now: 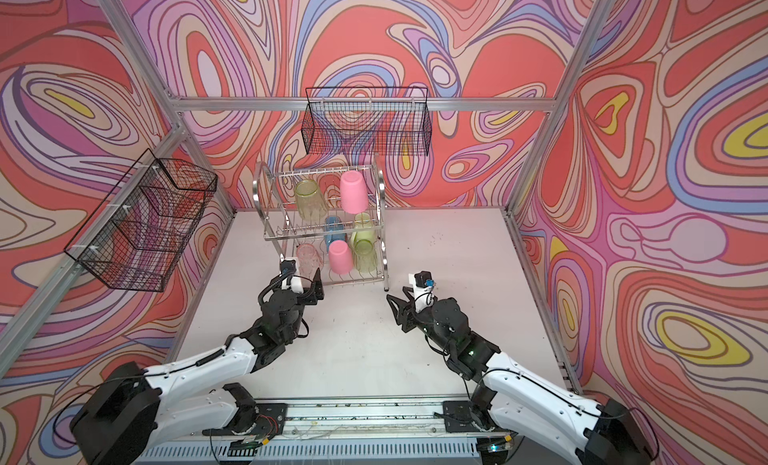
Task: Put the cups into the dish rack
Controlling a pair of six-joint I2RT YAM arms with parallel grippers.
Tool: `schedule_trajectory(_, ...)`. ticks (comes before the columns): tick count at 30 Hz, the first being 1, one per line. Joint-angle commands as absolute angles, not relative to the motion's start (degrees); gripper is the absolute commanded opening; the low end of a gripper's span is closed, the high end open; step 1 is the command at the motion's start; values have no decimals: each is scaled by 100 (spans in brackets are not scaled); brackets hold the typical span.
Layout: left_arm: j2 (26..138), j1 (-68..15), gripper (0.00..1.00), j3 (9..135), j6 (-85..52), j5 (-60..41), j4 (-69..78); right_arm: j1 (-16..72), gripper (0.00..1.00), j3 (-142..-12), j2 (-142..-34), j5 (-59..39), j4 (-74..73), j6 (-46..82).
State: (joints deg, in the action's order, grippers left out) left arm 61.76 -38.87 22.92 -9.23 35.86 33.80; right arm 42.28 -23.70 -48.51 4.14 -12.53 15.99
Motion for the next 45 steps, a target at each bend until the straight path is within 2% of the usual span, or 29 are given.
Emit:
schedule_trajectory(1, 5519, -3930, 91, 2178, -1196, 3808, 2230, 4192, 57, -2624, -4906, 823, -1047, 1469)
schedule_trajectory(7, 4271, -4001, 92, 1975, -1598, 4295, 1113, 4025, 62, -2742, -4890, 1332, -834, 1486)
schedule_trajectory(10, 3849, -4008, 93, 1962, -1786, 4589, 675, 3591, 66, -2798, -4852, 1305, -693, 1667)
schedule_trajectory(17, 4091, -3901, 96, 2644, -2648, 5605, -437, 2173, 73, -2970, -4957, 934, -440, 2040)
schedule_trajectory(20, 4124, -3403, 96, 2890, -3044, 5221, -769, 1644, 77, -2972, -4998, 777, -508, 2212)
schedule_trajectory(24, 3977, -2265, 96, 3131, -3542, 4353, -1139, 969, 79, -2937, -5186, 472, -750, 2492)
schedule_trajectory(28, 4022, -1393, 97, 3206, -3538, 3745, -1189, 655, 81, -2911, -5447, 393, -1080, 2658)
schedule_trajectory(32, 4623, -508, 97, 3295, -3786, 3019, -1220, 408, 82, -2814, -5797, 474, -1525, 2776)
schedule_trajectory(37, 5495, -114, 100, 3323, -3726, 2731, -850, 212, 84, -2777, -6303, 623, -1998, 2918)
schedule_trajectory(45, 6785, 615, 100, 3586, -4076, 2528, -1149, 0, 92, -2880, -6943, 855, -2134, 2730)
